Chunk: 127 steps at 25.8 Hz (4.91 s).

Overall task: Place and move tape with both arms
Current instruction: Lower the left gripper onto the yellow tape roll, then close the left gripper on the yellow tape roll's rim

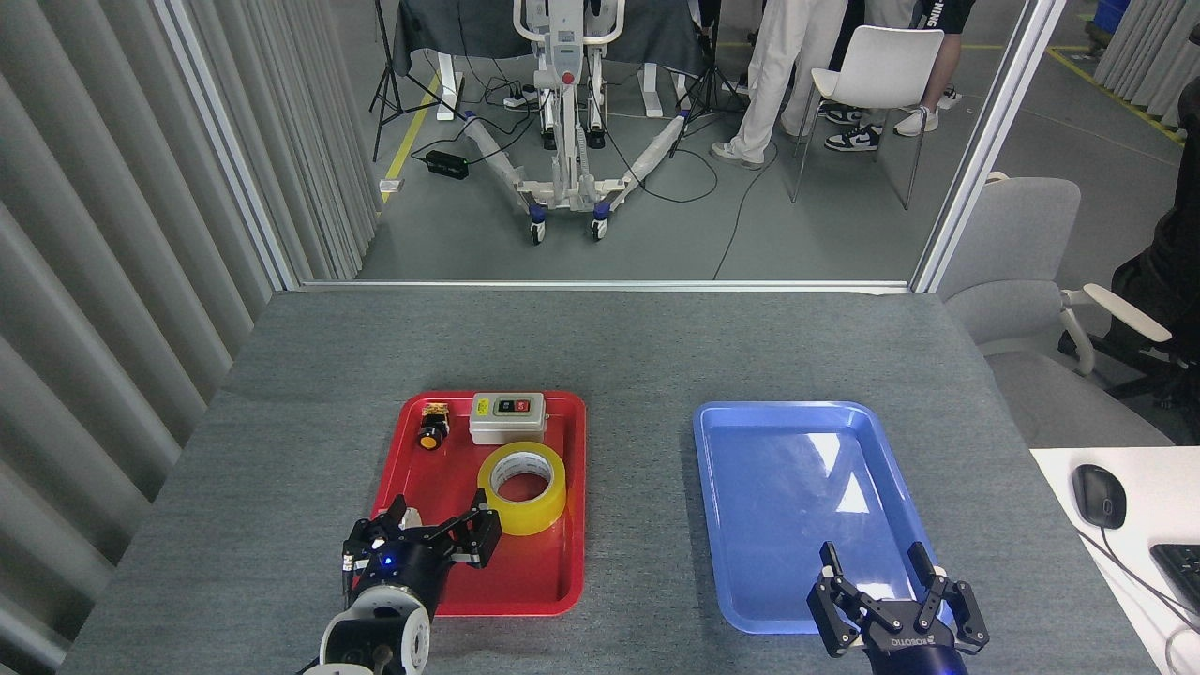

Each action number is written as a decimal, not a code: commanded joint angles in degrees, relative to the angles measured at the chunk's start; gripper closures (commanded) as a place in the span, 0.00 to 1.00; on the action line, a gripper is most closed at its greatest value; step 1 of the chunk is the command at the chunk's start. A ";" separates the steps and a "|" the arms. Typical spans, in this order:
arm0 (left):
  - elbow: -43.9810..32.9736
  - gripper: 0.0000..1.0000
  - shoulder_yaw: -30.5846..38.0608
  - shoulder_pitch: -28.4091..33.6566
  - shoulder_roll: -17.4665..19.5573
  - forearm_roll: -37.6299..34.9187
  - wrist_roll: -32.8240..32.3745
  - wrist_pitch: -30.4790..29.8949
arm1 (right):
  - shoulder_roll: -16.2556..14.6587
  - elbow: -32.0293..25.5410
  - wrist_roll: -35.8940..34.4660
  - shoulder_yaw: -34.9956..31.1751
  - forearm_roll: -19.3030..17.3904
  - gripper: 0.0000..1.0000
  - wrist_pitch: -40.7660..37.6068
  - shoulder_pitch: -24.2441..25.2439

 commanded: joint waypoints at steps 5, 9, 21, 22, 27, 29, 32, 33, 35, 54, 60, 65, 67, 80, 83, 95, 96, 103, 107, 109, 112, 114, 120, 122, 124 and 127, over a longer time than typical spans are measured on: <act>7.72 0.00 -4.97 -11.43 1.70 2.16 -21.24 6.29 | -0.25 0.00 -0.08 0.17 0.00 0.00 -0.15 0.11; 10.53 0.00 -6.55 -15.91 1.97 3.83 -21.24 6.73 | -0.17 0.00 -0.08 0.17 0.00 0.00 -0.15 0.11; 31.27 0.00 -13.41 -29.98 2.67 5.24 -20.10 6.73 | -0.08 0.09 -0.08 0.08 0.00 0.00 -0.15 0.11; 31.71 0.00 -14.11 -30.24 2.67 5.33 -20.10 6.82 | 0.01 0.09 -0.08 0.08 0.00 0.00 -0.15 0.11; 35.22 0.00 -16.04 -31.03 2.76 6.29 -18.69 6.38 | 0.01 0.09 0.01 -0.09 0.00 0.00 -0.23 0.11; 35.93 0.00 -16.31 -31.03 3.37 7.26 -16.41 5.76 | 0.10 0.09 0.01 -0.09 0.00 0.00 -0.23 0.11; 37.33 0.00 -16.92 -31.03 3.64 8.23 -11.57 5.76 | 0.10 0.09 0.01 -0.09 0.00 0.00 -0.32 0.11; 37.95 0.00 -17.01 -31.03 3.72 8.32 -9.99 5.59 | 0.10 0.09 0.01 -0.09 0.00 0.00 -0.32 0.11; 39.62 0.00 -17.01 -31.03 3.99 8.67 -7.18 5.32 | 0.10 0.00 0.01 -0.09 0.00 0.00 -0.32 0.11; 44.45 0.00 -18.77 -30.77 6.10 11.22 -3.22 -1.88 | 0.10 0.00 0.01 -0.01 0.09 0.00 -0.06 0.20; 44.45 0.00 -19.38 -30.77 6.01 12.62 -6.12 -3.64 | 0.27 0.00 0.01 -0.01 0.26 0.00 0.03 0.29; 44.54 0.00 -20.00 -30.77 5.83 12.71 -5.95 -3.64 | 0.80 0.00 0.01 -0.01 0.26 0.00 -0.06 0.20; 44.54 0.06 -20.18 -30.77 5.75 12.71 -5.68 -3.55 | 0.89 0.00 0.01 -0.01 0.26 0.00 -0.06 0.20; 44.54 0.22 -20.35 -30.77 5.75 12.80 -4.98 -3.47 | 2.38 0.09 0.01 0.08 0.35 0.00 0.03 -0.15; 44.54 0.24 -20.61 -30.77 5.75 12.80 -4.89 -3.55 | 2.47 0.09 0.01 0.08 0.35 0.00 -0.06 -0.24; 45.42 0.35 -20.88 -30.77 6.01 12.80 -2.34 -3.73 | 2.47 0.09 0.01 0.08 0.44 0.00 0.03 -0.24; 45.95 0.35 -20.97 -30.77 6.01 12.71 -1.55 -3.73 | 2.47 0.09 0.01 0.08 0.44 0.00 0.03 -0.24; 47.62 0.39 -21.76 -30.77 6.45 12.71 0.73 -4.17 | 2.47 0.09 -0.08 0.08 0.44 0.00 0.03 -0.15; 47.62 0.40 -21.76 -30.77 6.89 12.71 2.49 -4.08 | 2.47 0.09 -0.08 -0.01 0.44 0.00 0.03 -0.15; 47.62 0.40 -21.76 -30.77 6.98 12.71 2.84 -3.91 | 2.29 0.09 -0.17 0.08 0.44 0.00 0.03 -0.24; 47.62 0.40 -21.76 -30.77 7.24 12.62 2.93 -3.73 | 2.29 0.09 -0.52 -0.01 0.44 0.00 0.03 -0.24; 47.53 0.41 -21.76 -30.77 7.24 12.62 2.93 -3.64 | 2.38 0.09 -0.61 -0.01 0.44 0.00 0.03 -0.24; 47.53 0.50 -21.76 -30.77 7.24 12.62 4.07 -3.82 | 2.38 0.09 -0.70 -0.01 0.35 0.00 -0.06 -0.06; 47.53 0.54 -21.76 -30.77 7.33 12.62 3.99 -3.99 | 2.47 0.09 -0.70 -0.01 0.35 0.00 -0.06 0.02; 47.53 0.57 -21.76 -30.77 7.33 12.62 3.90 -4.17 | 2.47 0.09 -0.70 -0.09 0.35 0.00 0.03 0.02; 47.53 0.59 -21.76 -30.77 7.33 12.62 3.81 -4.26 | 2.47 0.09 -0.70 -0.09 0.26 0.00 -0.06 -0.24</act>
